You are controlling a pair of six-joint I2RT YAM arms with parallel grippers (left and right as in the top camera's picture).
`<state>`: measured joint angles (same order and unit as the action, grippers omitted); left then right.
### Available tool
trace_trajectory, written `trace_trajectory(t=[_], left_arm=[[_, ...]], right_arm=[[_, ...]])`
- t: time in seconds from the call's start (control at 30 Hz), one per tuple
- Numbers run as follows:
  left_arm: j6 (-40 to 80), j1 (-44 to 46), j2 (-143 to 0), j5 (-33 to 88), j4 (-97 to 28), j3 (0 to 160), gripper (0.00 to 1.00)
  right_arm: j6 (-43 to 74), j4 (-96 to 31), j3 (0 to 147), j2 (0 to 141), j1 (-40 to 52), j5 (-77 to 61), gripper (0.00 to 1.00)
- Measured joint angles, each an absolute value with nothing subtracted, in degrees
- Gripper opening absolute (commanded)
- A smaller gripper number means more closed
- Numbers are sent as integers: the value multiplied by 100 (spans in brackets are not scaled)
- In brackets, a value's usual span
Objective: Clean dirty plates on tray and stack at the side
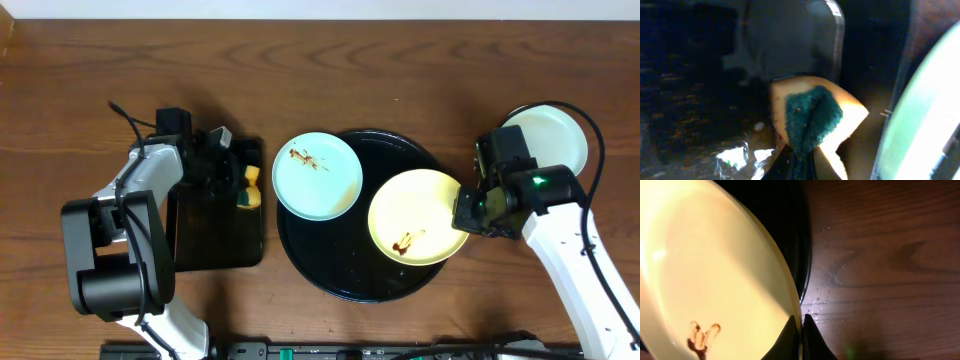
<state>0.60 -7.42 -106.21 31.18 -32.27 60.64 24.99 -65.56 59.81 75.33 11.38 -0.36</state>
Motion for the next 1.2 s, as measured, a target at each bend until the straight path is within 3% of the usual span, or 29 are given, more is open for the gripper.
trace_trajectory(t=[0.4,1.2], left_arm=[[1549,-705,-10412,285,-3365,6106,7],[1179,384,-10414,-189,-3468,6106,7]], right_arm=[[2447,-6139,5568,7537,1138,-292,2],[2429,-5498,4963,7603,1138,-410,2]])
